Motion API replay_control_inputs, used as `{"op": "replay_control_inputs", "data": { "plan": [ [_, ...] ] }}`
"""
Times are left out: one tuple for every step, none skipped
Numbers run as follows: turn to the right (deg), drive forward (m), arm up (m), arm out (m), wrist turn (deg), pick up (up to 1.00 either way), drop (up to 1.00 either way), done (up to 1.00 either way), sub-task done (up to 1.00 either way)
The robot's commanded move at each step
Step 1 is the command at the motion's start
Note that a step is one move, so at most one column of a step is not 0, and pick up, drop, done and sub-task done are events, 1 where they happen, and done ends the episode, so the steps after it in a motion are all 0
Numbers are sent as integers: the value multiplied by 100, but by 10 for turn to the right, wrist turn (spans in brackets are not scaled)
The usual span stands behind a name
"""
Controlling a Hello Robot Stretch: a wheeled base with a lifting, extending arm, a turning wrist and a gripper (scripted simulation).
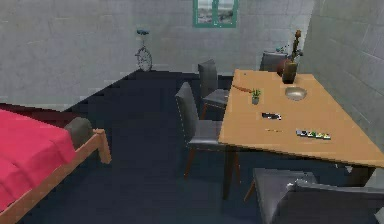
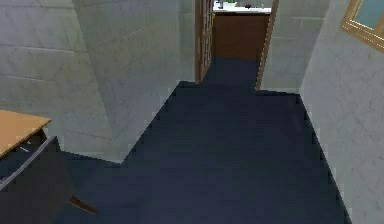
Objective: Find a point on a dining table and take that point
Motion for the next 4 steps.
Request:
{"op": "replay_control_inputs", "data": {
  "plan": [
    [30,0,0,0,0,0,0,0,0],
    [0,35,0,0,0,0,0,0,0],
    [-210,0,0,0,0,0,0,0,0],
    [0,100,0,0,0,0,0,0,0]
  ]
}}
